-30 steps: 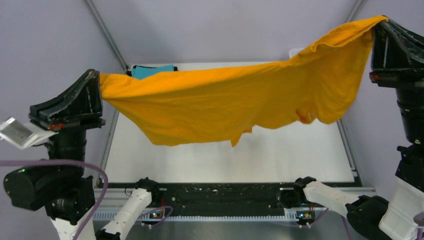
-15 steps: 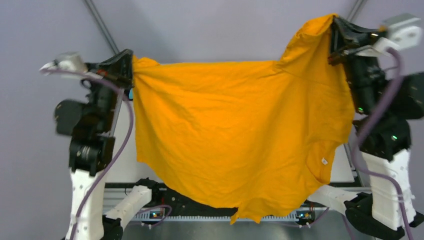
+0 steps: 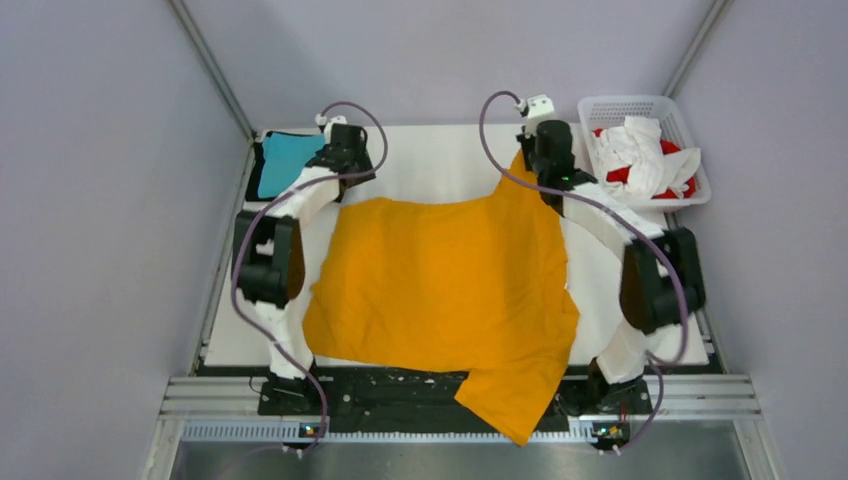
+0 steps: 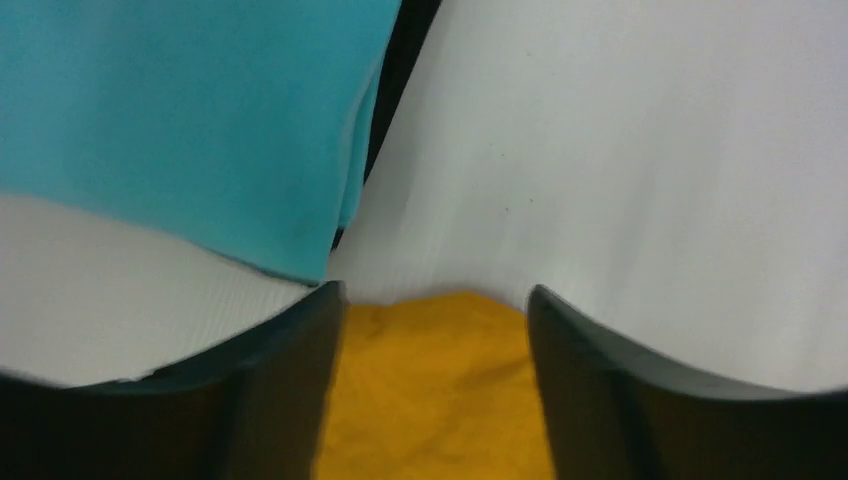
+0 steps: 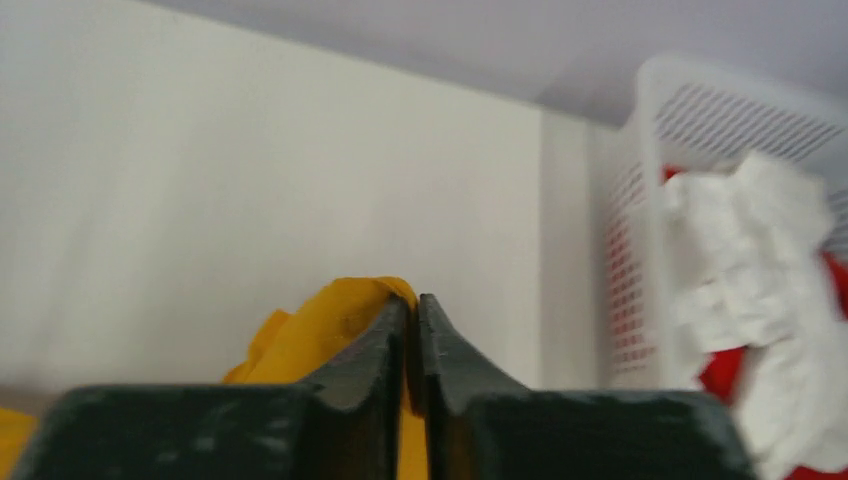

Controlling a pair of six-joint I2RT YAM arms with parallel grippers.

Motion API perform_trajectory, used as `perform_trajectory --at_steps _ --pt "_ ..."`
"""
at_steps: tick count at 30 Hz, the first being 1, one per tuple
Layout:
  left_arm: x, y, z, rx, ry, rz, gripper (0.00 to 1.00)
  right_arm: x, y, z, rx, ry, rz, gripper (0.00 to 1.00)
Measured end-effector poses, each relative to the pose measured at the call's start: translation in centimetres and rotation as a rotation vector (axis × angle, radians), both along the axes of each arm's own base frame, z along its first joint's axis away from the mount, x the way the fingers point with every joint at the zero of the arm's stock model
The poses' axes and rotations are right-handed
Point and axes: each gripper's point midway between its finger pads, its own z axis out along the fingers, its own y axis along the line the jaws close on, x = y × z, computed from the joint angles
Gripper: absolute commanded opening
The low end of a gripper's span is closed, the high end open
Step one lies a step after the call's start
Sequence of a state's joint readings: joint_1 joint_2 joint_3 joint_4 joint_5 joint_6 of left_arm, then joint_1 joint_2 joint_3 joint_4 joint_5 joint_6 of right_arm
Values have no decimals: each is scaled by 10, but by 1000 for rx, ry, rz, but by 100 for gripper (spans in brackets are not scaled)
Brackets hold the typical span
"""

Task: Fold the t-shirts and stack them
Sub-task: Flatten out the tshirt

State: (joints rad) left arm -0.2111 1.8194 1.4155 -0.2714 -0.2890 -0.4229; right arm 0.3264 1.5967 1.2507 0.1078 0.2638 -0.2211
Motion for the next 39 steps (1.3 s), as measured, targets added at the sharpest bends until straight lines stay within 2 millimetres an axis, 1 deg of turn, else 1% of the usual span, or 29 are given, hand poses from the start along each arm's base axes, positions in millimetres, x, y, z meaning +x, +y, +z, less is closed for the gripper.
perform_trajectory --at_steps 1,2,3,5,6,7,8,9,10,12,14,17,19,20,22,23,24,25,27,28,30,31,33,37,39 --pt "12 0 -20 12 48 17 98 13 2 -32 15 55 -17 40" --pt "24 -1 -35 23 81 27 99 28 3 -70 22 124 -39 55" --pt "35 -2 -49 25 108 41 99 37 6 -96 36 173 -55 63" --pt "47 -5 -65 29 135 48 99 50 10 -139 46 258 -86 79" --pt "47 -5 -70 31 146 48 99 54 11 -158 53 299 -100 83" --pt "44 -4 -73 35 164 48 99 55 12 -166 63 318 -110 95" --pt "42 -4 -73 37 171 48 99 53 12 -171 71 334 -118 98" --pt "42 -4 -71 36 166 48 99 50 12 -172 79 345 -125 99" --pt "41 -4 -68 35 161 47 99 50 12 -167 93 338 -130 99" --pt "35 -4 -59 29 154 41 99 48 13 -151 124 316 -136 99" --pt "24 -4 -49 16 152 30 99 41 12 -129 164 295 -142 99" --pt "4 -7 -32 -19 142 11 99 18 12 -97 240 277 -138 99" --pt "-15 -9 -23 -50 138 -10 99 -5 13 -89 303 290 -128 99" --pt "-22 -10 -21 -60 139 -18 99 -14 13 -90 320 306 -127 99" --pt "-40 -13 -21 -89 147 -43 99 -39 13 -105 363 370 -134 99" --pt "-49 -15 -23 -103 159 -55 99 -51 12 -117 377 412 -143 99" --pt "-55 -17 -27 -113 172 -64 99 -66 11 -134 387 474 -160 99" --pt "-60 -18 -31 -122 186 -71 99 -76 10 -146 391 515 -175 99" --pt "-68 -22 -42 -143 219 -84 99 -105 6 -178 401 627 -218 99" --pt "-72 -23 -47 -150 235 -88 99 -117 3 -191 405 670 -241 99" --pt "-77 -26 -54 -166 258 -98 99 -142 -2 -212 406 749 -289 99" --pt "-77 -28 -57 -172 265 -101 99 -149 -4 -218 407 772 -306 99" --pt "-77 -31 -64 -185 280 -106 99 -160 -7 -226 409 807 -334 99" --pt "-78 -32 -85 -189 328 -96 99 -157 -6 -227 426 796 -348 99" --pt "-78 -31 -97 -185 356 -87 99 -152 -6 -228 423 789 -354 99"
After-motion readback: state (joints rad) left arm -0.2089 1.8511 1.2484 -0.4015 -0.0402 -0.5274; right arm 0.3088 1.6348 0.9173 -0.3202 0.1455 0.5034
